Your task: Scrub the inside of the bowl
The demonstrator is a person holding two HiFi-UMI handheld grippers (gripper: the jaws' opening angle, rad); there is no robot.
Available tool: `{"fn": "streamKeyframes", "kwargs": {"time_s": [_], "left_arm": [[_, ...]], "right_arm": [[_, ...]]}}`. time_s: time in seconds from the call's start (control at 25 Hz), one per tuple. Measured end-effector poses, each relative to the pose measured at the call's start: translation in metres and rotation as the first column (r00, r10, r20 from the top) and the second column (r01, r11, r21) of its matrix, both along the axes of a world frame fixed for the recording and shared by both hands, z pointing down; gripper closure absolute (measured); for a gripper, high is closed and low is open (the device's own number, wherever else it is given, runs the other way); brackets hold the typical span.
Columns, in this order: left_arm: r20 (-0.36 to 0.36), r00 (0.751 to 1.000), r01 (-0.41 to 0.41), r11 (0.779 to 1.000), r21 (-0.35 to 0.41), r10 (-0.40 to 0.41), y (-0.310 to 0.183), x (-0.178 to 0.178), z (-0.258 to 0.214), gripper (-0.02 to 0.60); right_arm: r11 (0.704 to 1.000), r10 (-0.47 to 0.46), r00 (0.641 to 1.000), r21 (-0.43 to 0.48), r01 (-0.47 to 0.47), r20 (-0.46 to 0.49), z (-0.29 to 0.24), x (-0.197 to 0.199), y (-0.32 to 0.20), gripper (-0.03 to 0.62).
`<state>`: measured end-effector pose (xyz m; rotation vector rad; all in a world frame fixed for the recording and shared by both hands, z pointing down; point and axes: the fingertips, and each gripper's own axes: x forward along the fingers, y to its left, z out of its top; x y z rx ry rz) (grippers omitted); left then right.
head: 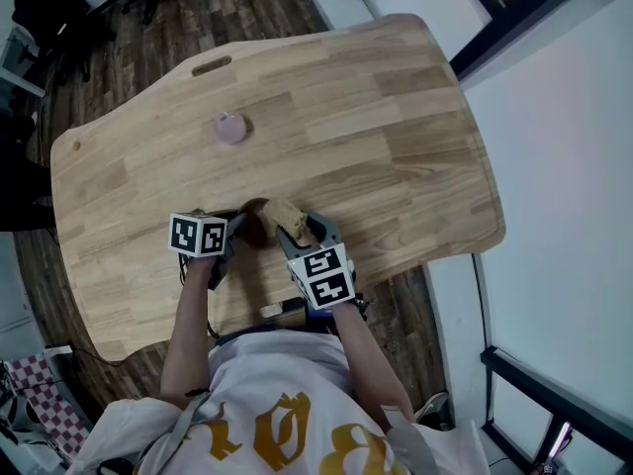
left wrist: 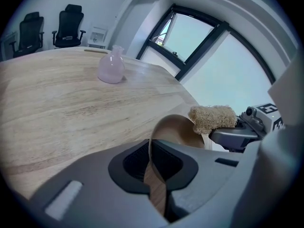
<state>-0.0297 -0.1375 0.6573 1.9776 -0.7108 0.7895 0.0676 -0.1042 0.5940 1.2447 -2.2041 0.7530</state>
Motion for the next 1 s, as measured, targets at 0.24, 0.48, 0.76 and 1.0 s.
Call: {"fn": "streamKeyframes", "kwargs": {"time_s": [0.24,0.48,0.76,1.0], "left_arm": [[0.044,0.999,0.004,0.998,0.058,-0.007,-0.003,-0.003,-0.007,0.567],[0.07,0.997,0.013,0.993,0.115,-0.021,-0.005,-0.005,-0.019,0.567],[0.096,0.995,0.008,0.989,0.151,-0.022,0.004,-0.005,-0.031,0.566],[0.102,0.995,0.001,0.983,0.182,-0.02,0.007,0.001,-0.046,0.568]], "right_arm": [[1.0,-0.021,1.0,0.017,0.021,-0.008,-0.007,-0.004,0.005,0.399],[0.999,-0.05,0.998,0.007,0.05,-0.032,-0.011,-0.013,0.016,0.399],[0.997,-0.074,0.996,0.016,0.075,-0.042,-0.019,-0.016,0.023,0.399],[0.988,-0.146,0.988,0.04,0.149,-0.051,-0.028,-0.031,0.034,0.399]]}}
